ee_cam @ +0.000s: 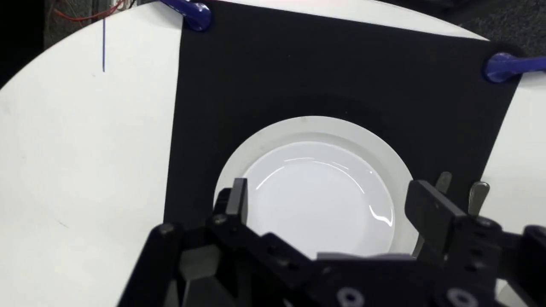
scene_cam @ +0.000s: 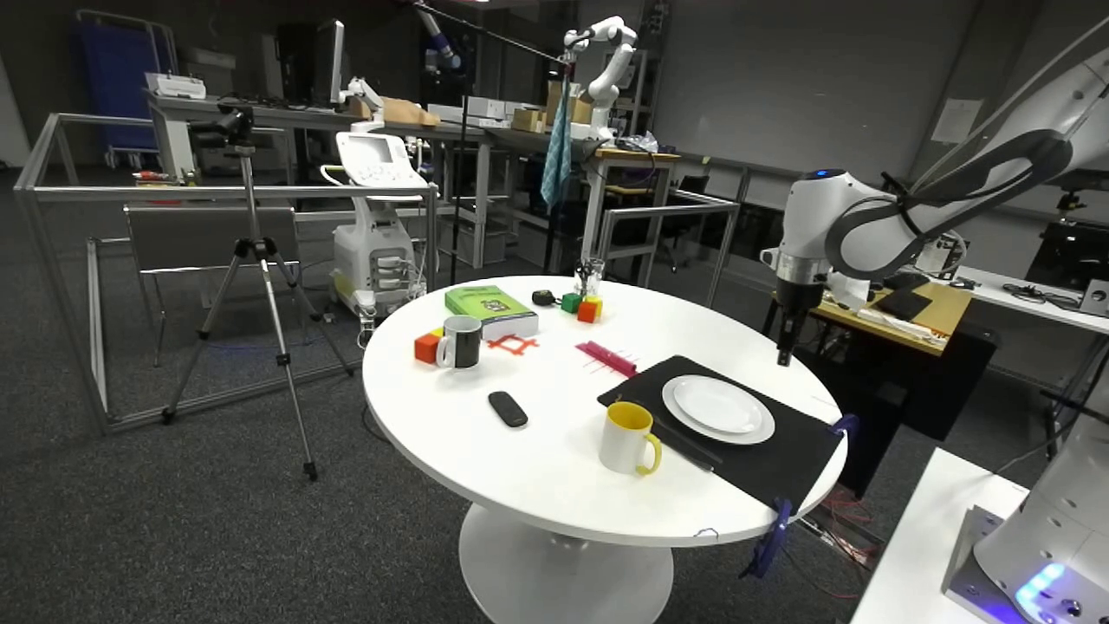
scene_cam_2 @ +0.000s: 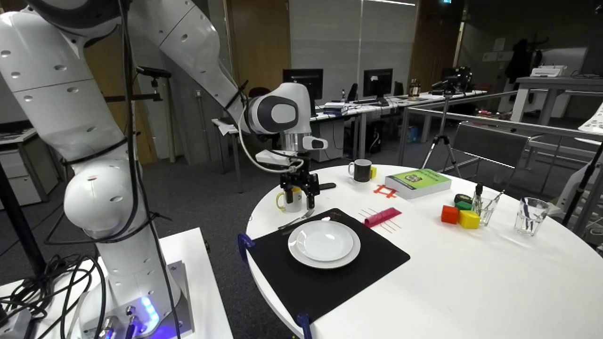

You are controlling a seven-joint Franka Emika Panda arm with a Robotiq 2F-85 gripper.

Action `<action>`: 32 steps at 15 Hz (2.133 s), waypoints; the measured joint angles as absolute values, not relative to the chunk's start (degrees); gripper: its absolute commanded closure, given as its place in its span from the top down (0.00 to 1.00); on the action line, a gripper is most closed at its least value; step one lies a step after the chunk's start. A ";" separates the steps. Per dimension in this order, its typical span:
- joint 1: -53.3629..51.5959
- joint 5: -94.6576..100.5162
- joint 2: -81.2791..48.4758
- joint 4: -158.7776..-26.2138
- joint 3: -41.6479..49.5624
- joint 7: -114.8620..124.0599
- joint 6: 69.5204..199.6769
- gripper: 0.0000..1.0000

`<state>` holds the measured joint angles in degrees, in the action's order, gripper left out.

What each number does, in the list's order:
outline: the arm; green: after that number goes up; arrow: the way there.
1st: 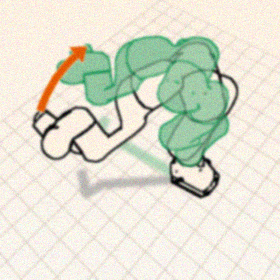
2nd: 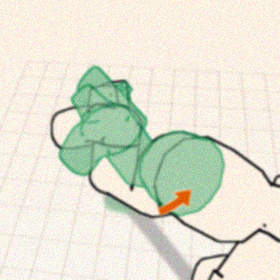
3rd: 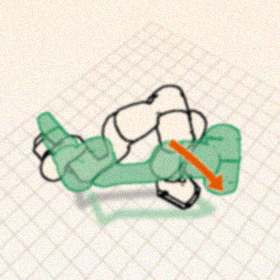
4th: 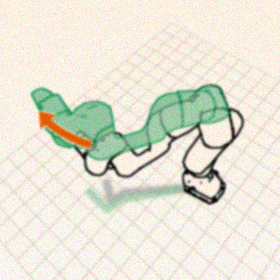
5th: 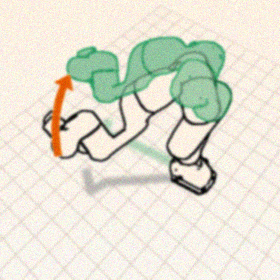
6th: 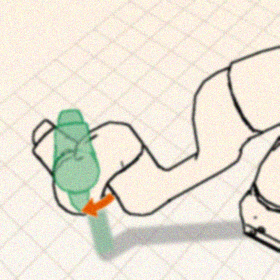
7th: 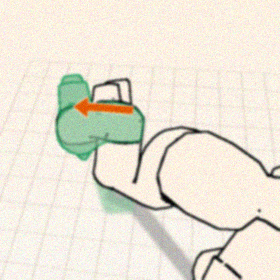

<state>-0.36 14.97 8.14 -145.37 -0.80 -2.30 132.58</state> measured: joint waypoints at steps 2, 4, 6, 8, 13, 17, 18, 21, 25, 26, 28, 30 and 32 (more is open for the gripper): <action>-0.92 12.63 6.05 -145.31 -1.39 0.44 134.70 1.00; -1.32 8.73 4.14 -145.05 -2.03 3.33 135.84 1.00; -1.88 5.70 2.64 -144.56 -2.48 5.81 135.90 1.00; -2.33 3.96 1.62 -144.13 -2.79 7.86 136.65 1.00; -2.79 1.62 0.36 -144.15 -3.60 7.70 143.79 1.00; -2.95 1.55 0.36 -144.15 -3.60 7.70 143.81 1.00; -2.95 1.55 0.36 -144.15 -3.60 7.70 143.81 1.00; -3.04 1.56 0.31 -144.15 -3.61 7.69 143.80 1.00; -3.55 -0.43 -0.77 -144.02 -3.81 7.47 144.28 1.00; -3.81 -1.50 -1.26 -143.94 -3.91 7.18 144.36 1.00; -4.00 -3.03 -2.47 -143.50 -4.34 6.60 144.77 1.00; -4.20 -4.15 -3.89 -143.00 -4.78 5.84 145.95 1.00; -4.53 -4.77 -5.68 -142.30 -5.04 5.54 147.19 1.00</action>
<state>-4.53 -4.77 -5.68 -142.30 -5.04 5.54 147.19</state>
